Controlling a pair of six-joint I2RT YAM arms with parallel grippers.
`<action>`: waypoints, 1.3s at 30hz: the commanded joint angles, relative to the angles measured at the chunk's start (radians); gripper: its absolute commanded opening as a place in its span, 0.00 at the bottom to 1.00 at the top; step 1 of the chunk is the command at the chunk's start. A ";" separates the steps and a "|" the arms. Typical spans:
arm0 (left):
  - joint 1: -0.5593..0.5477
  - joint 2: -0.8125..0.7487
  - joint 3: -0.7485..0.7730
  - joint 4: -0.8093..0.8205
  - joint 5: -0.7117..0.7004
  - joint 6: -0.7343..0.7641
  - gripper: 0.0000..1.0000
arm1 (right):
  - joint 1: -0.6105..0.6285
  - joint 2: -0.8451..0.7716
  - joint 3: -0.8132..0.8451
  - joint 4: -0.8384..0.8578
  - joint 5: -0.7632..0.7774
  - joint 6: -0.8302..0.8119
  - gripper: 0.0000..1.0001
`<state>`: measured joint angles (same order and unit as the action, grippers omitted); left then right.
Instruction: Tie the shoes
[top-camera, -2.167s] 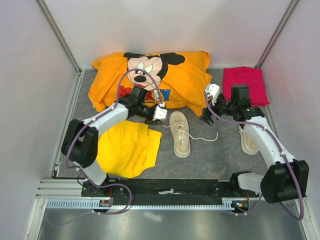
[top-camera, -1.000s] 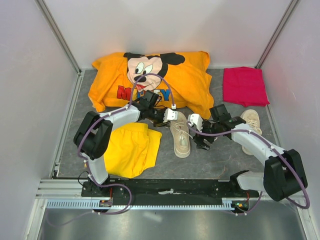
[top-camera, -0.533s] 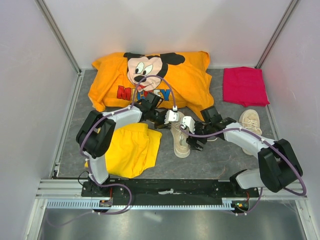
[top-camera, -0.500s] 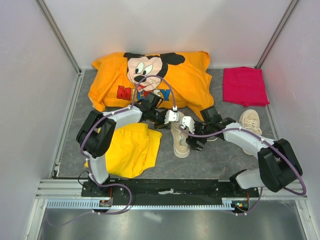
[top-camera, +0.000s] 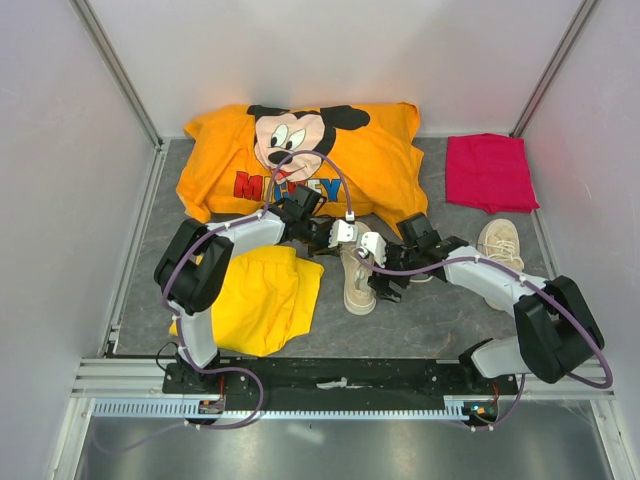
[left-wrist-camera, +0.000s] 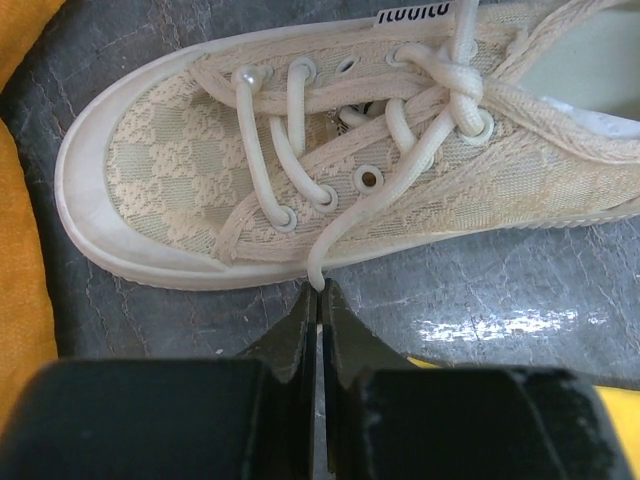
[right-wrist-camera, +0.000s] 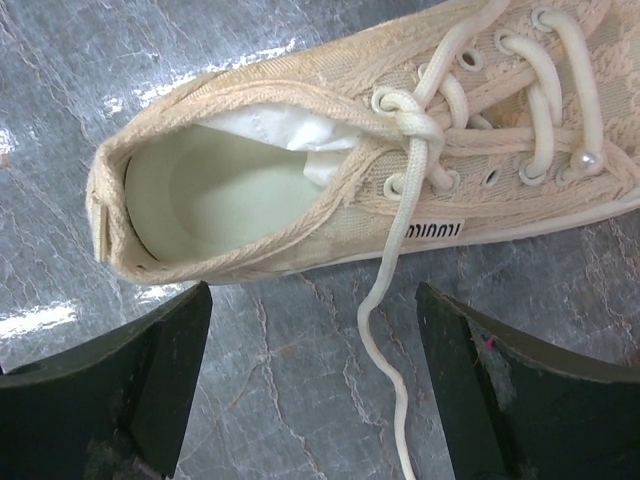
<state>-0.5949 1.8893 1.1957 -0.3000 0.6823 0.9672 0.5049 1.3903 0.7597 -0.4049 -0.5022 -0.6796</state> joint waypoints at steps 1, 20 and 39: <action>-0.008 -0.028 0.022 0.027 0.031 -0.035 0.02 | 0.008 -0.048 0.006 -0.006 0.031 0.017 0.91; -0.009 -0.156 -0.016 0.249 0.287 -0.461 0.02 | -0.249 -0.103 -0.039 -0.158 0.045 -0.032 0.71; -0.008 -0.173 -0.076 0.322 0.263 -0.561 0.01 | -0.249 0.075 -0.065 0.006 0.220 -0.020 0.29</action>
<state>-0.5980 1.7409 1.1252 -0.0402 0.9245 0.4343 0.2581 1.4456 0.7120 -0.4355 -0.3580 -0.6956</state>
